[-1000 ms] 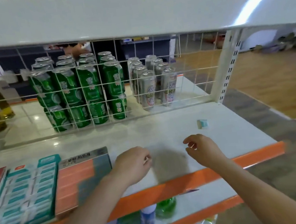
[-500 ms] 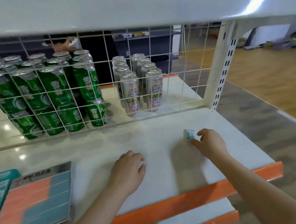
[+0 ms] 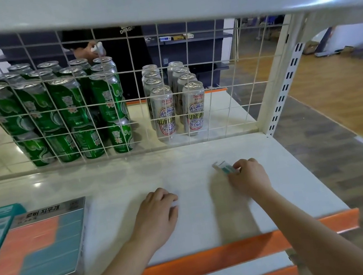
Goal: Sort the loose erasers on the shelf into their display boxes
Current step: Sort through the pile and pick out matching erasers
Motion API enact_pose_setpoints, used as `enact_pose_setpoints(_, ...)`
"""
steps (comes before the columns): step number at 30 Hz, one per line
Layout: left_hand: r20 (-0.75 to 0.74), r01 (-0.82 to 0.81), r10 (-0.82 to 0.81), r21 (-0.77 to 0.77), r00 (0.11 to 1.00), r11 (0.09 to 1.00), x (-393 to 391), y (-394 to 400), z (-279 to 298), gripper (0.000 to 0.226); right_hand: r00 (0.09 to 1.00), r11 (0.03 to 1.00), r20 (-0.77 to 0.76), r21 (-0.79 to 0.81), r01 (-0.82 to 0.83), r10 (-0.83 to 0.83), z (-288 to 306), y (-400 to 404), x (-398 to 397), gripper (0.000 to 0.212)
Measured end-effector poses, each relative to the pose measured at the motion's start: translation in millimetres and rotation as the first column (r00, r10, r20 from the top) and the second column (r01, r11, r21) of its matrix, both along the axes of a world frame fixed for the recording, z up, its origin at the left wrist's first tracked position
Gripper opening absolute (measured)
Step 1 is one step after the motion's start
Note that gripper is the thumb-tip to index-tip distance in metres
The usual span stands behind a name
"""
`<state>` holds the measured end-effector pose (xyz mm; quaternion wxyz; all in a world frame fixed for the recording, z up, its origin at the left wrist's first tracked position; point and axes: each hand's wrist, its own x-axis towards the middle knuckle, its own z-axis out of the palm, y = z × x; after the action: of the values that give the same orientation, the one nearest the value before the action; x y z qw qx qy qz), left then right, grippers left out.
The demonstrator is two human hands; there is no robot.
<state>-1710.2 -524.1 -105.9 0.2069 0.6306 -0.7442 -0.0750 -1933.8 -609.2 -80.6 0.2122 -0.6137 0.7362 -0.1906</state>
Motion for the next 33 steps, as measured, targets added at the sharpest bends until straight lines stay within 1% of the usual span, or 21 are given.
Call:
enact_pose_setpoints(2,-0.002,-0.012,0.012,0.012,1.0,1.0,-0.5,0.6,0.5,0.03,0.999,0.999,0.027,-0.014,-0.044,0.044,1.0,1.6,1.8,0.026)
enact_pose_setpoints(4,-0.017,-0.013,0.013,0.039,1.0,0.999,0.1,0.2,0.1,0.03,0.995,0.996,0.056,-0.035,-0.083,0.084,1.3,4.1,3.4,0.023)
enact_pose_setpoints(9,-0.045,-0.008,0.014,0.125,0.999,0.992,2.6,-5.2,8.1,0.031,0.985,0.993,0.138,-0.081,-0.089,0.1,2.2,11.7,7.5,0.023)
enact_pose_setpoints(13,-0.149,-0.005,0.035,0.196,0.988,0.981,8.8,-7.2,14.7,0.027,0.96,0.985,0.24,-0.128,-0.117,0.146,7.7,21.1,11.3,0.022)
enact_pose_setpoints(17,-0.245,-0.021,0.079,0.233,0.966,0.972,17.6,-2.3,19.9,0.022,0.891,0.978,0.413,-0.154,-0.137,0.19,20.4,36.7,19.0,0.024)
enact_pose_setpoints(20,-0.293,-0.014,0.09,0.251,0.952,0.968,25.1,4.2,23.9,0.019,0.797,0.98,0.572,-0.144,-0.135,0.194,30.6,51.0,27.1,0.023)
enact_pose_setpoints(22,-0.29,0.002,0.078,0.266,0.954,0.964,29.7,9.2,26.7,0.019,0.739,0.981,0.646,-0.135,-0.139,0.193,35.3,59.3,32.6,0.022)
enact_pose_setpoints(25,-0.26,0.023,0.055,0.287,0.964,0.958,36.5,17.8,29.5,0.018,0.708,0.978,0.674,-0.13,-0.166,0.21,39.0,68.1,41.7,0.022)
enact_pose_setpoints(29,-0.18,0.008,0.046,0.284,0.983,0.959,47.4,27.5,31.6,0.019,0.708,0.972,0.667,-0.123,-0.199,0.229,39.4,75.4,55.4,0.023)
enact_pose_setpoints(33,-0.086,-0.048,0.066,0.201,0.994,0.978,67.0,34.6,38.6,0.024,0.736,0.965,0.627,-0.114,-0.237,0.255,37.0,81.6,75.5,0.024)
